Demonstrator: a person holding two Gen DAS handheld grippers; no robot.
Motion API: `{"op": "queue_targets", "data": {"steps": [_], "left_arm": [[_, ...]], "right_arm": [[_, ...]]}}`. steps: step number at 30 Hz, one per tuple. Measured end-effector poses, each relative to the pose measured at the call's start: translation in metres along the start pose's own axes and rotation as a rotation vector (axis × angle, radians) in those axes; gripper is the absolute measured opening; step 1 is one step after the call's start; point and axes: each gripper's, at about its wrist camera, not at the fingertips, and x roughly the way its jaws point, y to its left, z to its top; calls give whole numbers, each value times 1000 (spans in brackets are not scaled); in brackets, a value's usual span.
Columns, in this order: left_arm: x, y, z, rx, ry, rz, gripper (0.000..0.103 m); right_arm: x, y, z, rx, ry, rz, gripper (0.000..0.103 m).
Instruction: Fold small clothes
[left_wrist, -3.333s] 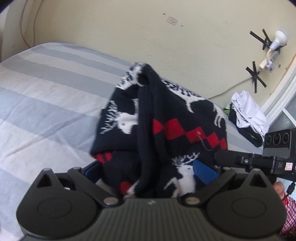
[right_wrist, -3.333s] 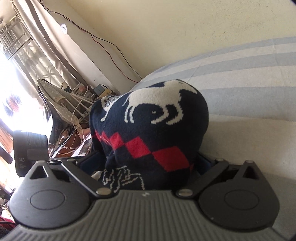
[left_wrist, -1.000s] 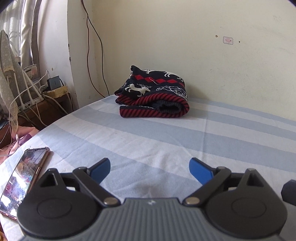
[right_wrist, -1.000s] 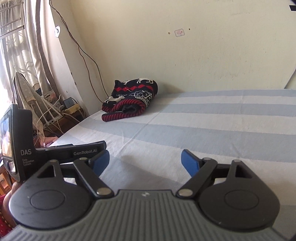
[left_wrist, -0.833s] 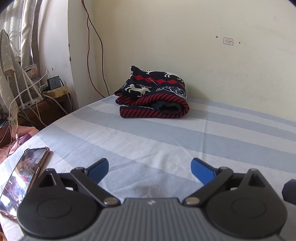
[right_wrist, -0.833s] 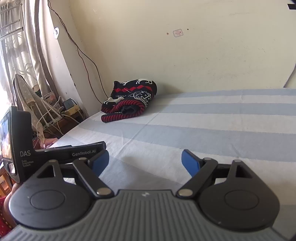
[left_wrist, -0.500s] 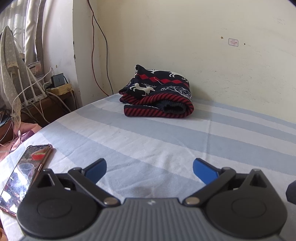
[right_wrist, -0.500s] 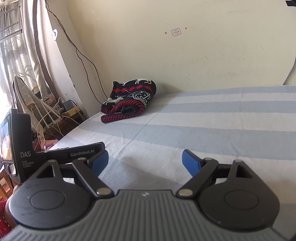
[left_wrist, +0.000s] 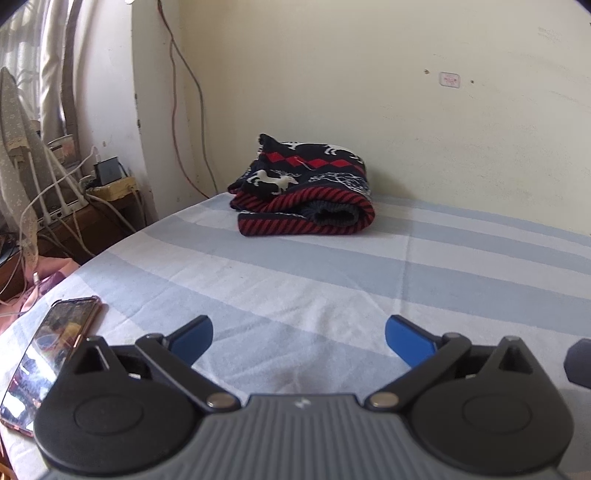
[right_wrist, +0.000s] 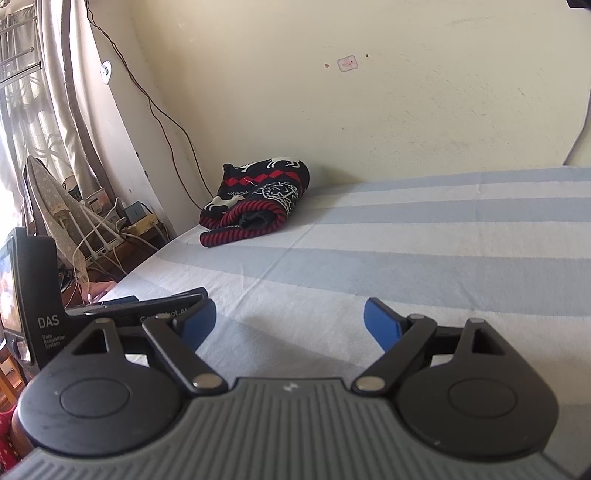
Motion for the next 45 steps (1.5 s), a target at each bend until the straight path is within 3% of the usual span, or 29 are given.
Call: {"op": "queue_targets", "data": {"steps": [6,20,45], "left_arm": [[-2,-4,-1,32,-15,-56,103],[-8,-7,-2,51,-47,-34,103],[-2,1,0,2,0,-30,103]], "right_arm": [[0,0,1,2,0,0,90],[0,-1,1,3,1,1,90],[0,-2,1,4,3,3,90]]}}
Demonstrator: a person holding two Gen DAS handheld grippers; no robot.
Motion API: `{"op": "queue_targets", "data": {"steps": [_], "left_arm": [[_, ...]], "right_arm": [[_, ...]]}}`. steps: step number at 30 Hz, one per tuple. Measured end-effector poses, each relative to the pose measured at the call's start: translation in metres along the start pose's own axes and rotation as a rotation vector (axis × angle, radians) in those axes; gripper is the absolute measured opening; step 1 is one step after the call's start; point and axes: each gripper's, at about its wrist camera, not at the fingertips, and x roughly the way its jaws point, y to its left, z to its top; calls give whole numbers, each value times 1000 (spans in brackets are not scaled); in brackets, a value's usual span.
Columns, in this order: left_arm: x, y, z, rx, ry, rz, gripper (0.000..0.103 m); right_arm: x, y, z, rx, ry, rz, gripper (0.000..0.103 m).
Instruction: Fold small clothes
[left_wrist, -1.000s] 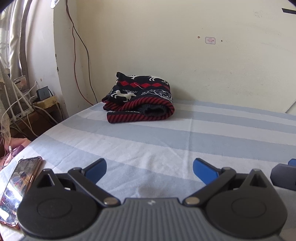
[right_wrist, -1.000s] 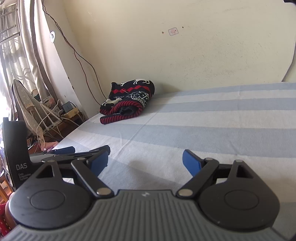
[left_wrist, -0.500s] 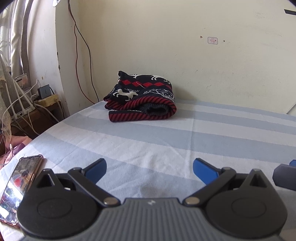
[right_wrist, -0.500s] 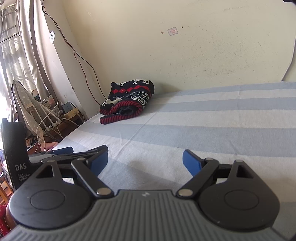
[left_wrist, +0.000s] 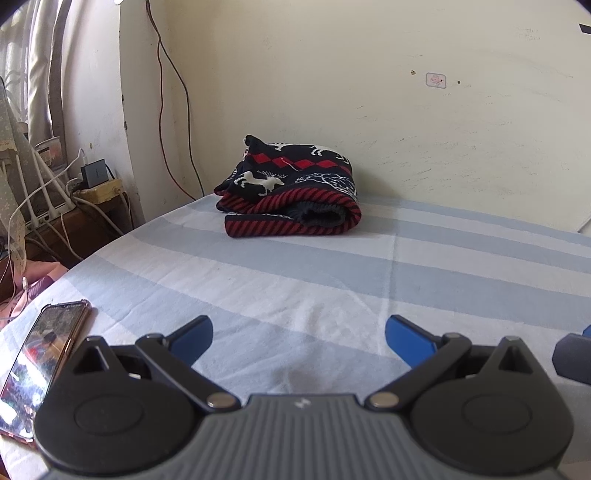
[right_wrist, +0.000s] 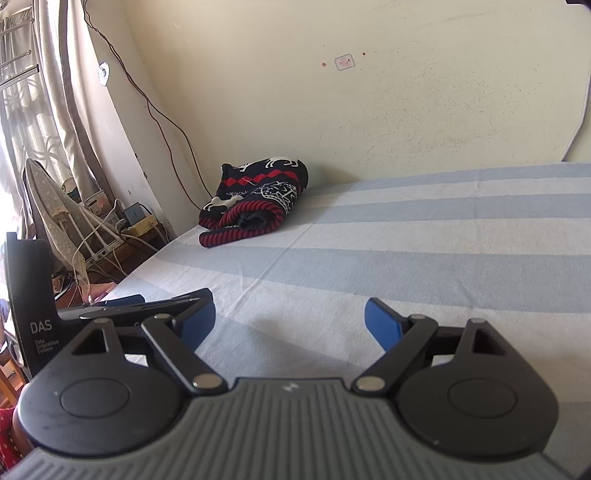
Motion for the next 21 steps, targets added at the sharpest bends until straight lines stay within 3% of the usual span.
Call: {"op": "queue_targets", "data": {"steps": [21], "left_arm": [[5,3,1,-9,21,18,103]], "right_arm": [[0,0,0,3,0,-1,90]]}}
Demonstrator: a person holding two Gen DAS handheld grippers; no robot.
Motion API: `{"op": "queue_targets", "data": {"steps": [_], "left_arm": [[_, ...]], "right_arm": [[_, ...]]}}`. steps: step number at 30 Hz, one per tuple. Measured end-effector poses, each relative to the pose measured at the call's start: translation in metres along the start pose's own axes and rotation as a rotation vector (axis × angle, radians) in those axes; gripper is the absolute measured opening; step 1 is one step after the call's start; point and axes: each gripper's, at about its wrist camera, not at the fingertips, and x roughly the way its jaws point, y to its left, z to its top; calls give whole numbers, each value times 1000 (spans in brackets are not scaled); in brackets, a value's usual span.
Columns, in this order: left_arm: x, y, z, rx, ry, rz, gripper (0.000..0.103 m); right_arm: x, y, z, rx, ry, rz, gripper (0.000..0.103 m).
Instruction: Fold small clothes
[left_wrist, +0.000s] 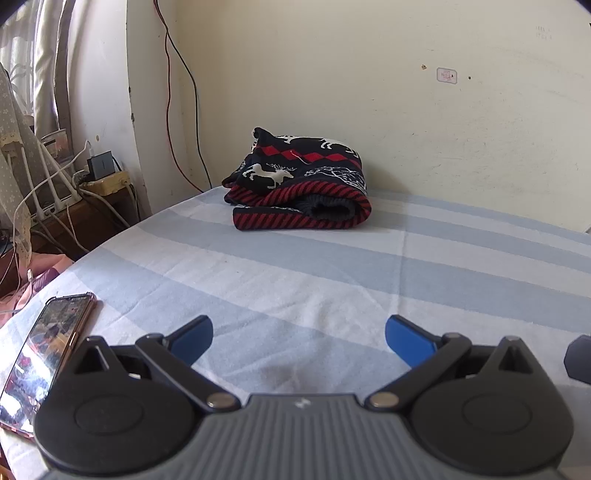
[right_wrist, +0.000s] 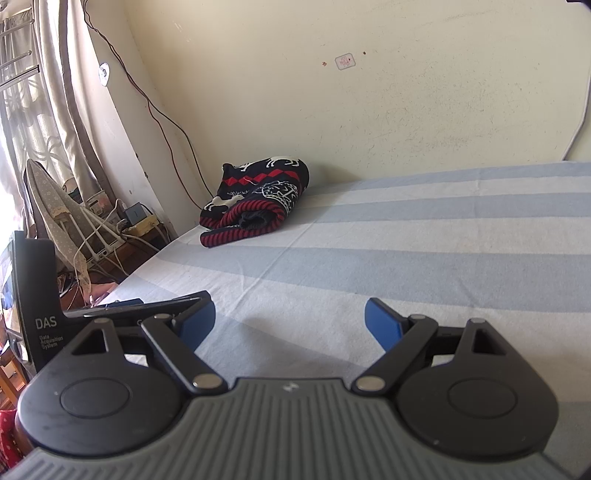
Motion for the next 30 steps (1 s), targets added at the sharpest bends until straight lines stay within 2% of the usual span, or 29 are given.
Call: {"op": "queue_targets", "data": {"steps": [30], "left_arm": [[2,2,1,-5,16,13,103]], "right_arm": [[-1,-1,1,0,2,3,90]]}}
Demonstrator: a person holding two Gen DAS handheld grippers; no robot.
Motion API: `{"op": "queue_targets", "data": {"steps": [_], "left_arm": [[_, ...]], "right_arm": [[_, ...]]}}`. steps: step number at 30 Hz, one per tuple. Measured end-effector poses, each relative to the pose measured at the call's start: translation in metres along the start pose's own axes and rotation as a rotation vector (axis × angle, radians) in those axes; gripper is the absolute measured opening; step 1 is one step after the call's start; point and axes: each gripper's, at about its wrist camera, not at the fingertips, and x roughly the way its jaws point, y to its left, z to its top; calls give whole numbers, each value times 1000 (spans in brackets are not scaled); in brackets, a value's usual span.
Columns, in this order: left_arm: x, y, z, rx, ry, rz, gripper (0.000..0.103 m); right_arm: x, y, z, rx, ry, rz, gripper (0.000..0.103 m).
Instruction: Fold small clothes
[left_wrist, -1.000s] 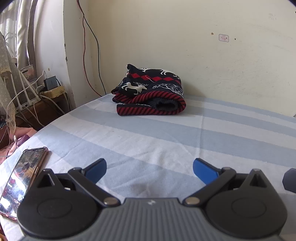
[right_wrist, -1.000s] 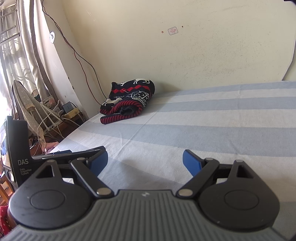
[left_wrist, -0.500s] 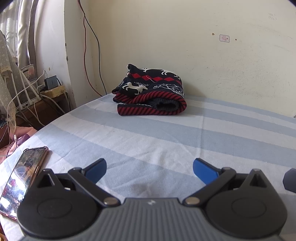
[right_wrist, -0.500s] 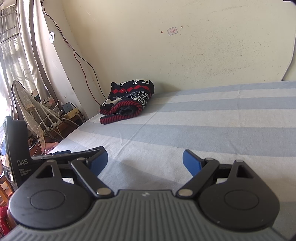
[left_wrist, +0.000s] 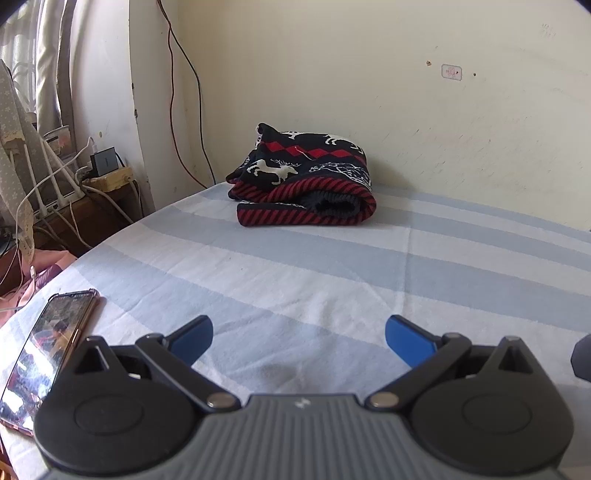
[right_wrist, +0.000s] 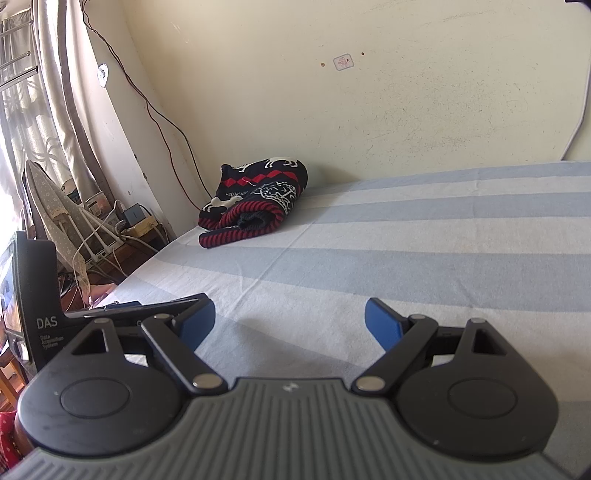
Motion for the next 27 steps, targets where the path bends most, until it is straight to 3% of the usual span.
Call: {"op": "queue_targets", "data": {"steps": [27], "left_arm": [[0,-2,-1,21,4,9,103]], "right_arm": [[0,0,0,0,0,1,90]]}}
